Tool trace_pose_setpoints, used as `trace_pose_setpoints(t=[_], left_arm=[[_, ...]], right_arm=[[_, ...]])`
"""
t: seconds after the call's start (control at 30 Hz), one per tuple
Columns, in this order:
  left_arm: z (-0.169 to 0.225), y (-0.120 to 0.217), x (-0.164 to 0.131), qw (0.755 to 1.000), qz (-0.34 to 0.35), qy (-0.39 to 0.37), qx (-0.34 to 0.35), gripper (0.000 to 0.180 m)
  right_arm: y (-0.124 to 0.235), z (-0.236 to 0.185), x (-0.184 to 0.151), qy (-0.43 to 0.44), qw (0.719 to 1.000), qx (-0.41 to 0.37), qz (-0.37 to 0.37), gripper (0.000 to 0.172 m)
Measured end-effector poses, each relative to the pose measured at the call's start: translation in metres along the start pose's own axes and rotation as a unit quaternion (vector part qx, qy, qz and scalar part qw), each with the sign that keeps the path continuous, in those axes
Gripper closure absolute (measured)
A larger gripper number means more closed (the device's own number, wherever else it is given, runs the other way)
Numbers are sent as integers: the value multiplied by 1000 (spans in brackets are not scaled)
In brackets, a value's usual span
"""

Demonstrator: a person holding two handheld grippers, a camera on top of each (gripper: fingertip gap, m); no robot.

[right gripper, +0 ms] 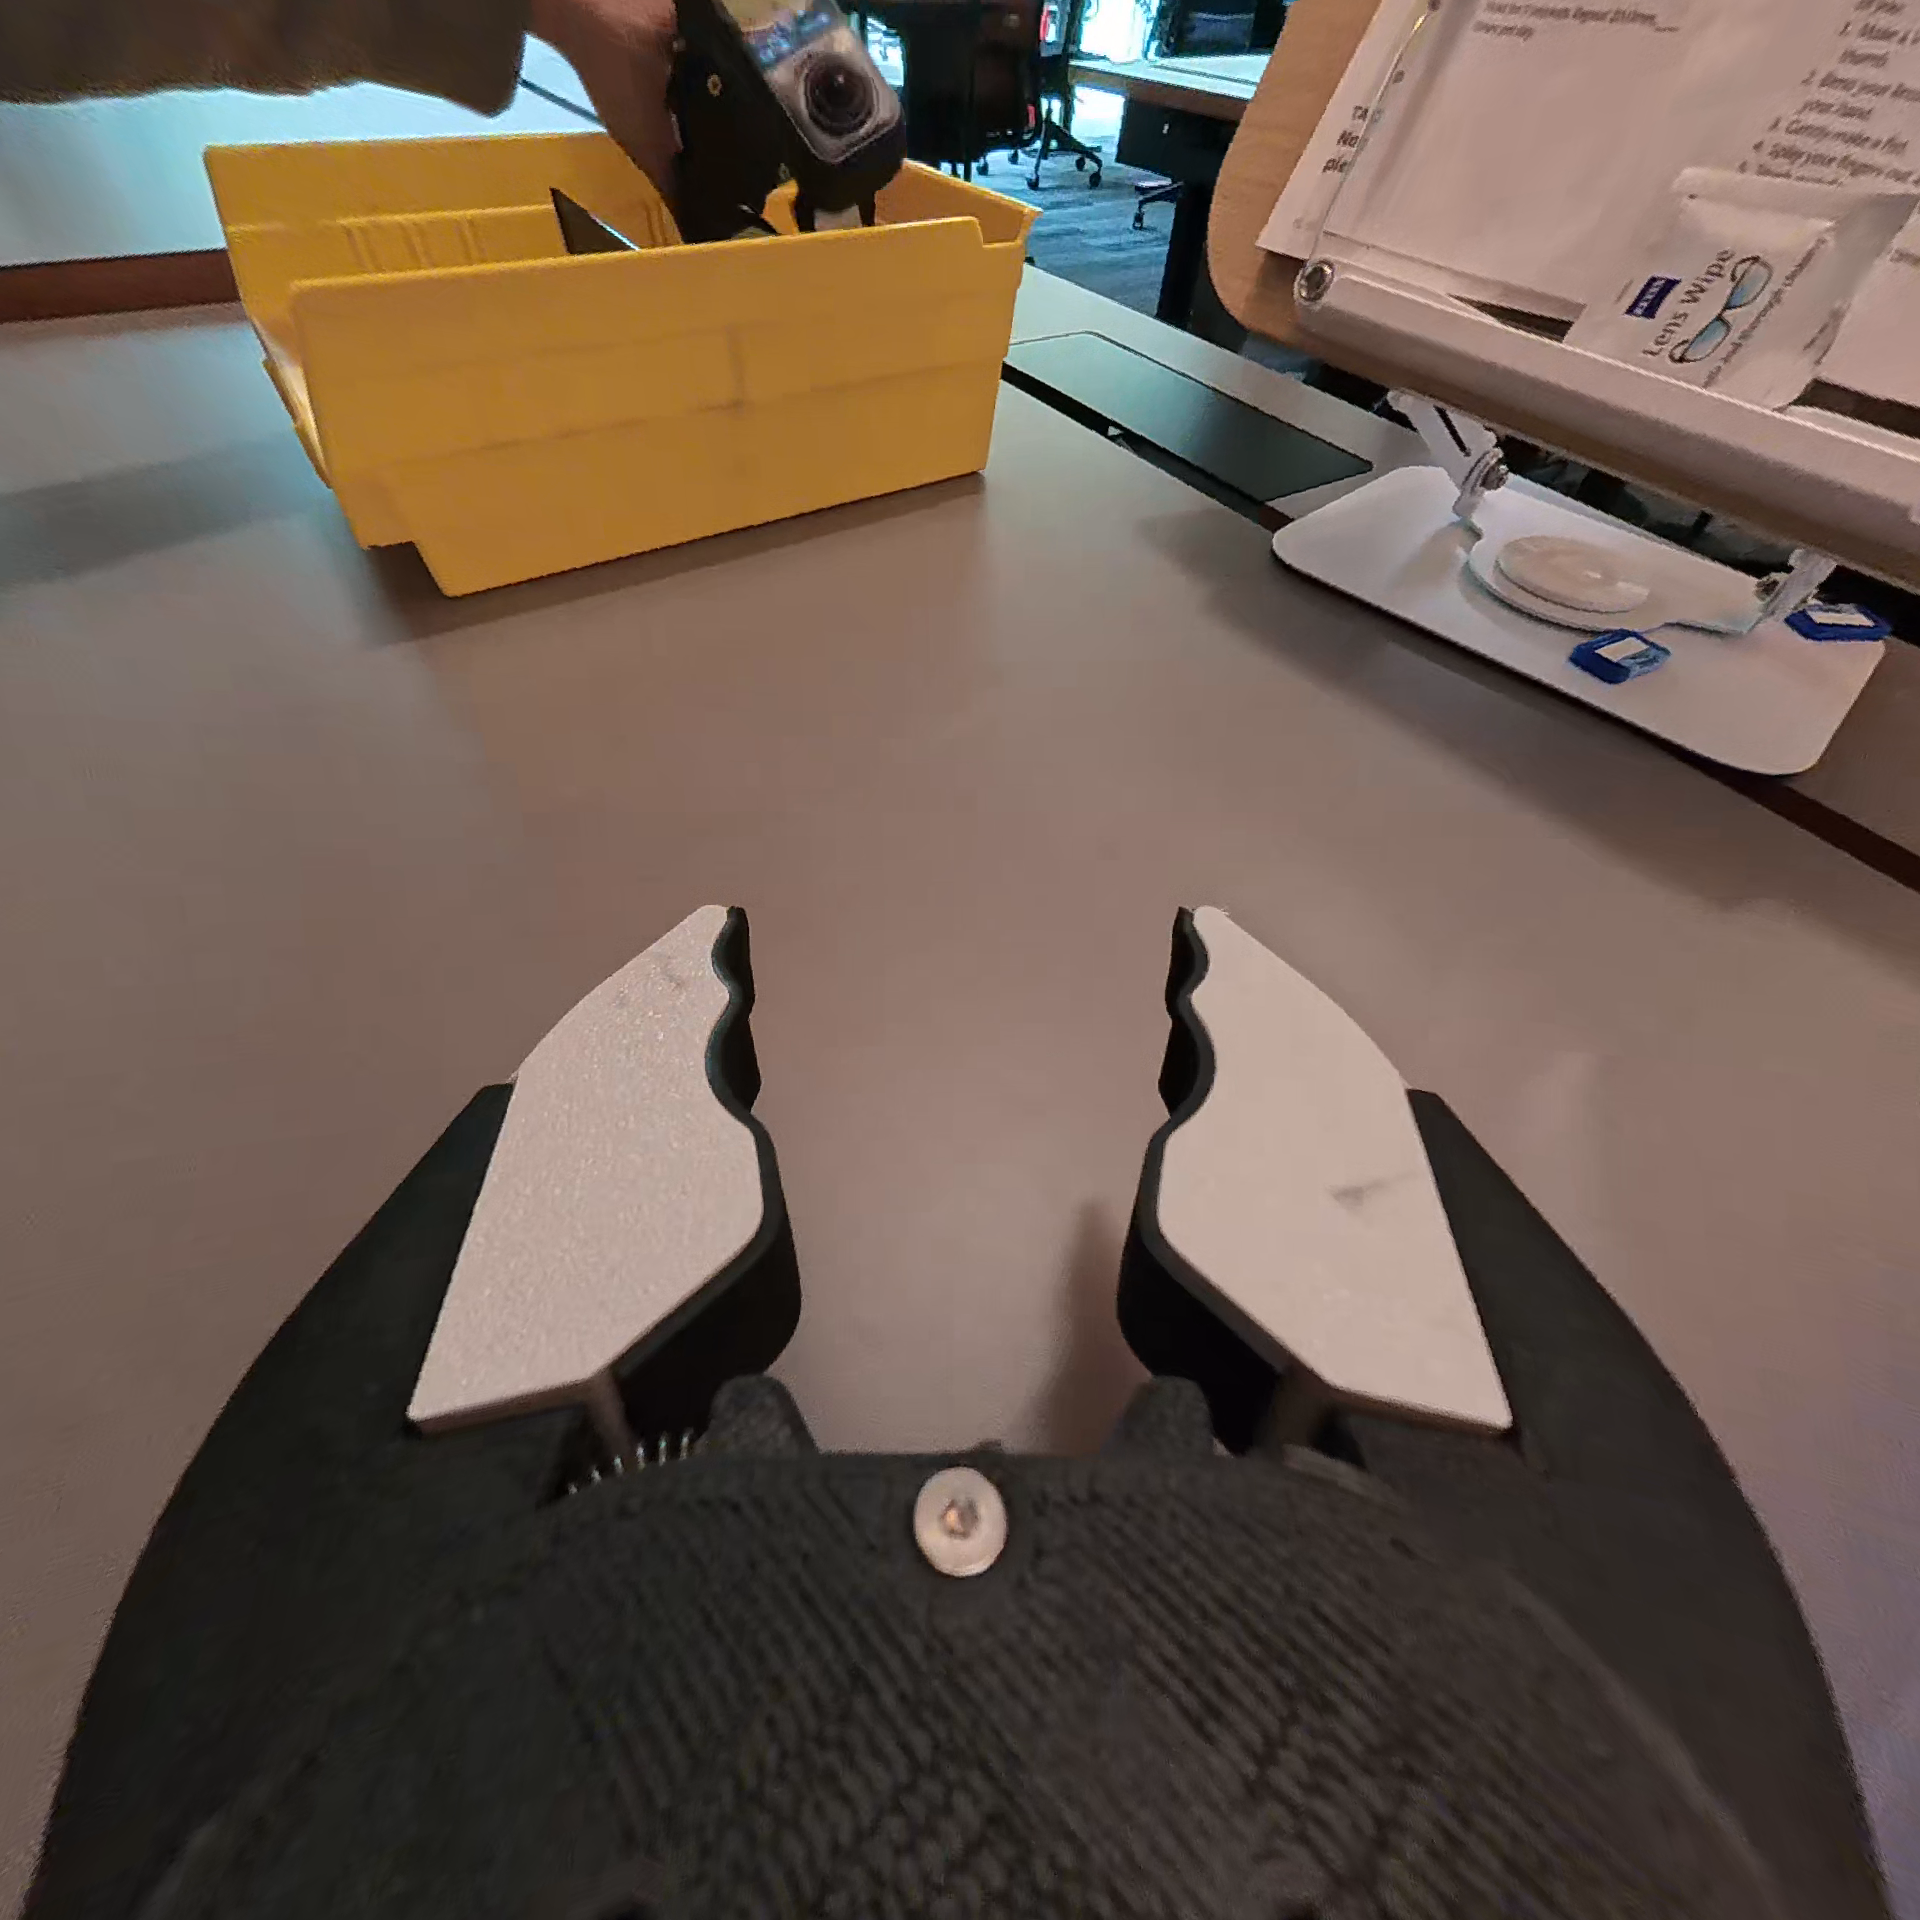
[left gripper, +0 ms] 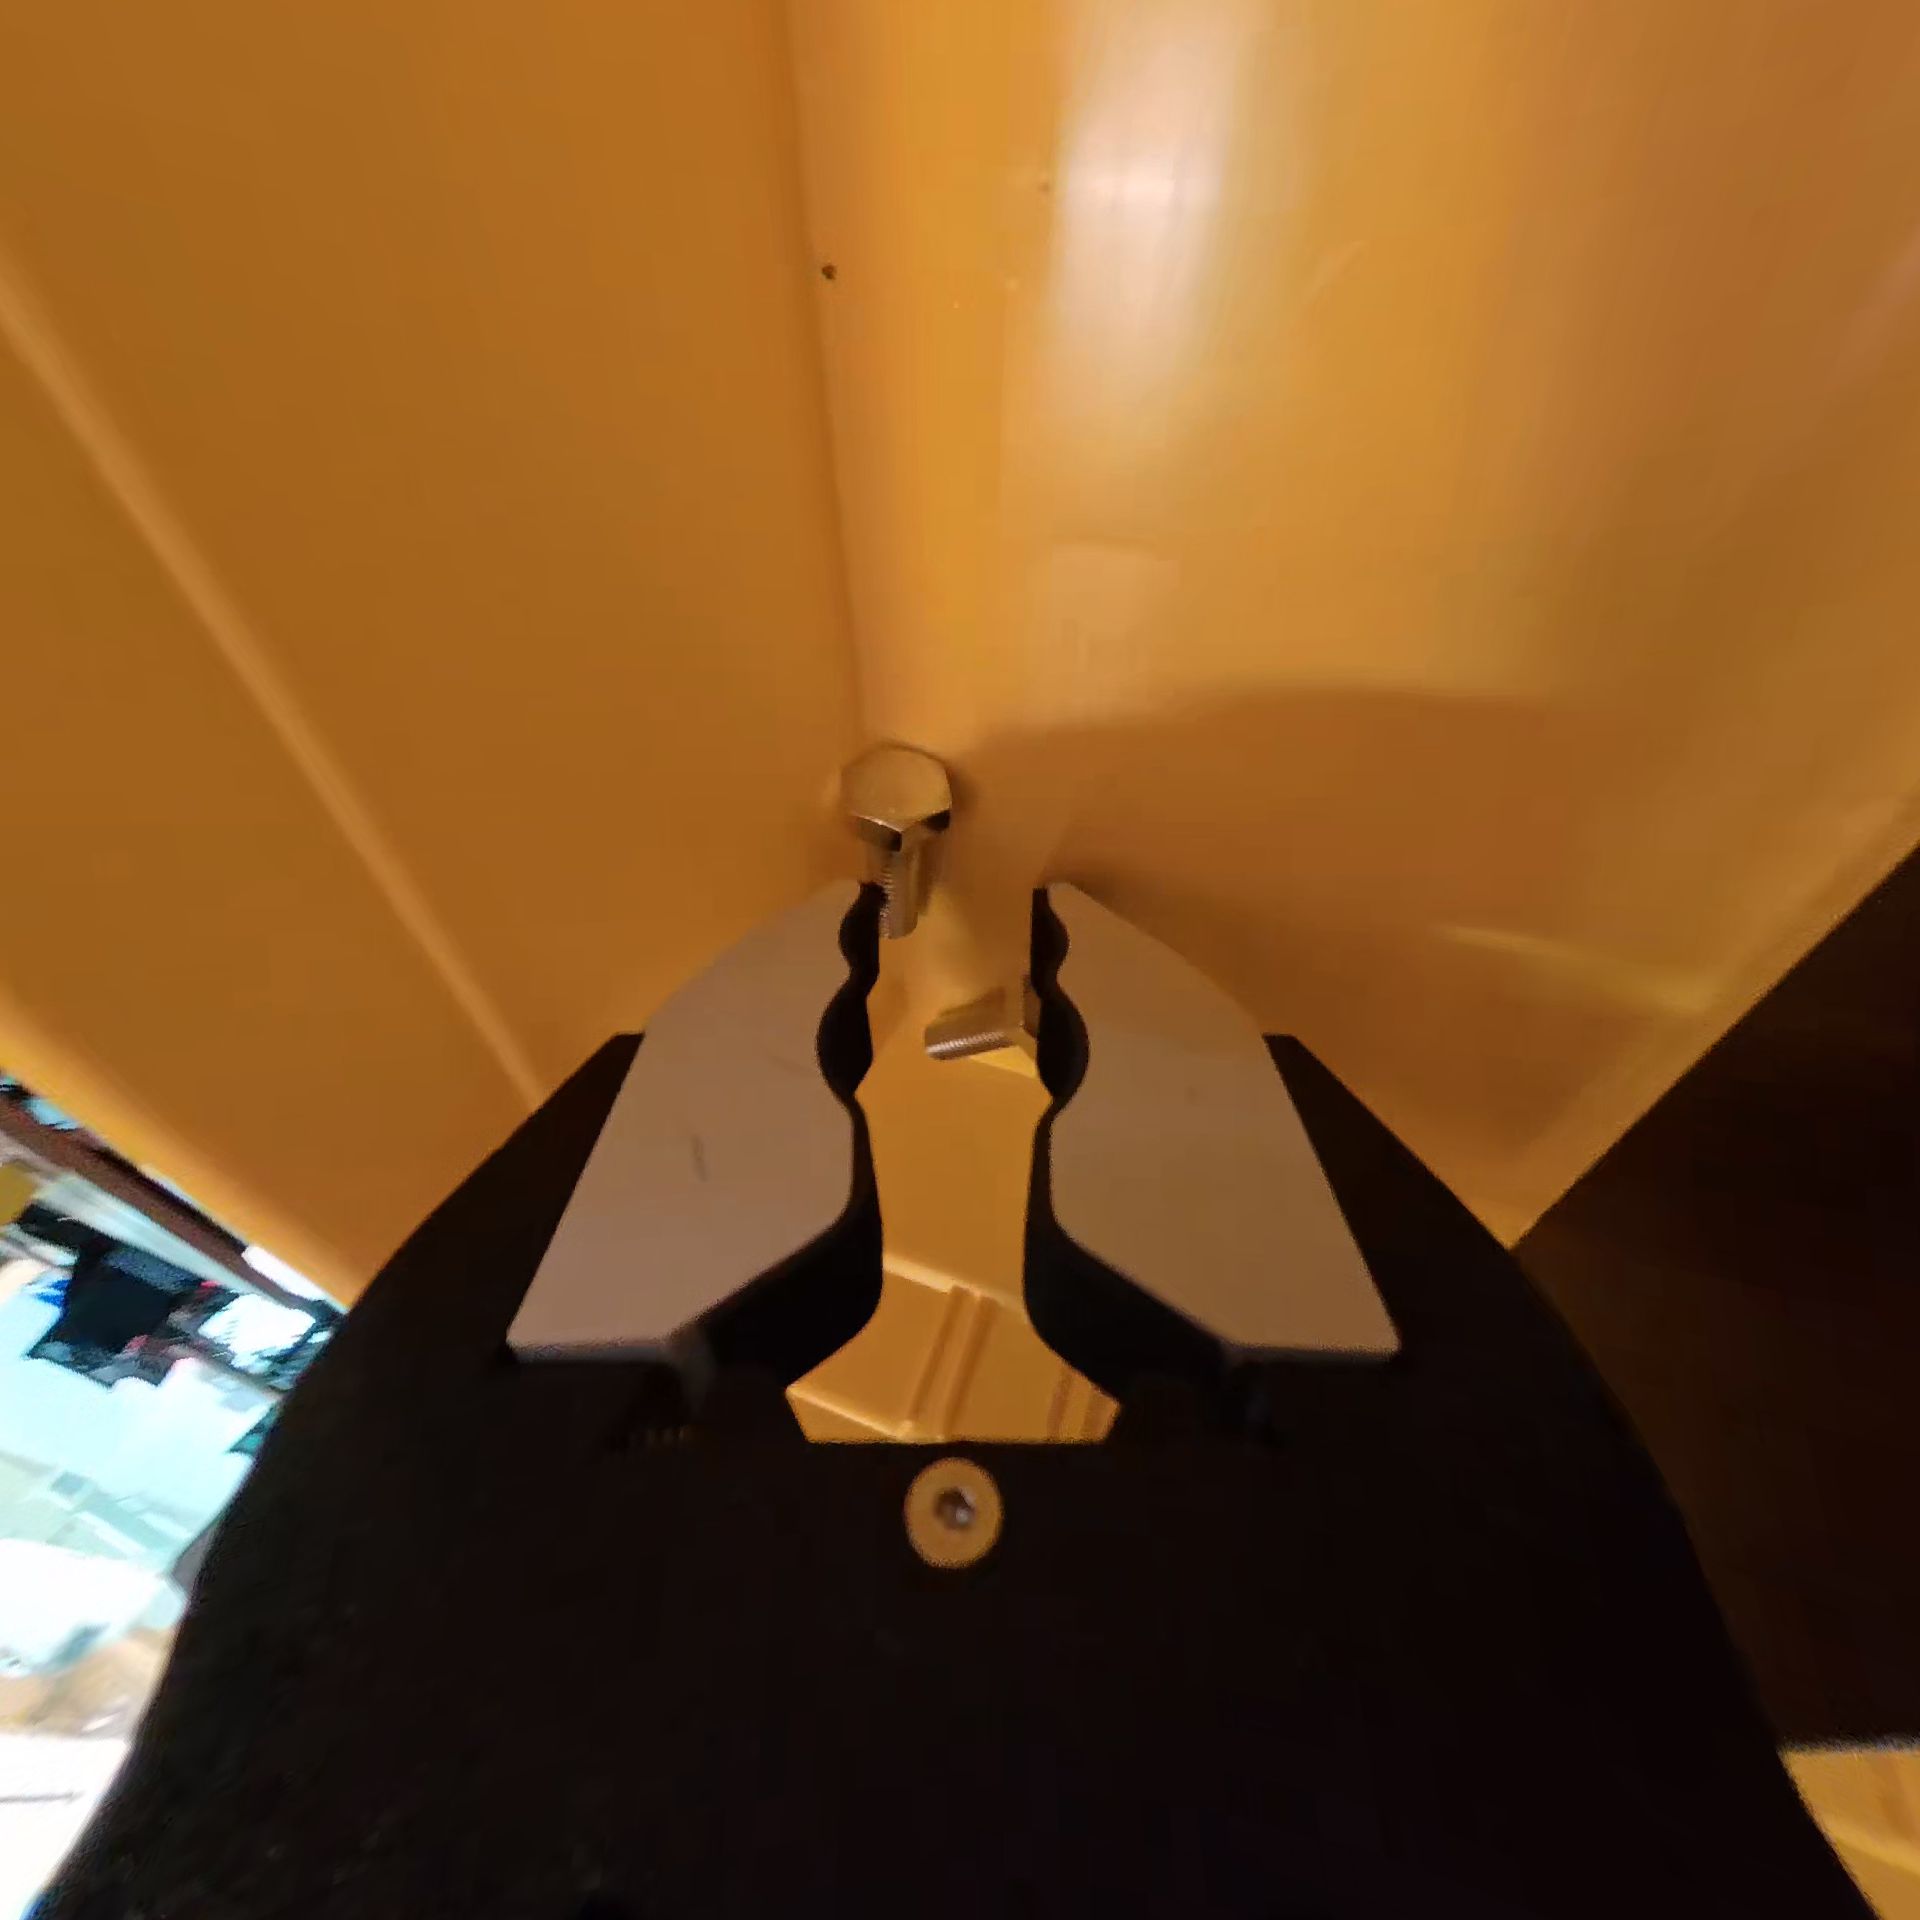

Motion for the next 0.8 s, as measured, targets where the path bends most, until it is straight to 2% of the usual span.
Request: trace_pose_setpoints(t=[0.03,0.13,0.2,0.3,0.37,0.47,0.5,0.6,0.7,0.8], left_arm=[[1,0,1,1000,3,12,-14,151],[7,5,1,998,12,9,-57,143],[13,9,2,996,18,-5,-83,156],[8,8,6,997,34,25,-61,149],[4,3,5,998,33,31,-41,150],[-1,-2,2,999,30,28,-23,159],[-1,-3,1,999,25,38,-30,169],[2,-1,3,997,9,66,-39,171],[6,19,9,998,6,61,-2,171],[18,71,35,996,34,56,65,171]], right_arm=[[0,1,0,-1,1000,-2,0,95],[1,3,1,-9,1000,-8,9,96],[1,3,1,-10,1000,-8,9,97],[1,4,-2,-3,1000,-14,1,97],[0,4,-3,0,1000,-15,0,97],[-1,1,-2,2,1000,-10,4,97],[-1,0,-2,1,1000,-9,7,97],[0,-3,5,-7,999,-10,31,99],[1,-7,11,-9,998,-8,56,99],[2,-10,17,13,997,-27,77,96]])
Point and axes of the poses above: each gripper's, where its closed fingertips meet, y back along the fingers, x out of its top, z = x × y across the jaws, the point moved 5 cm from there along y, back along the fingers, and after that the axes turned 8 degrees about -x, right-handed, at the moved point
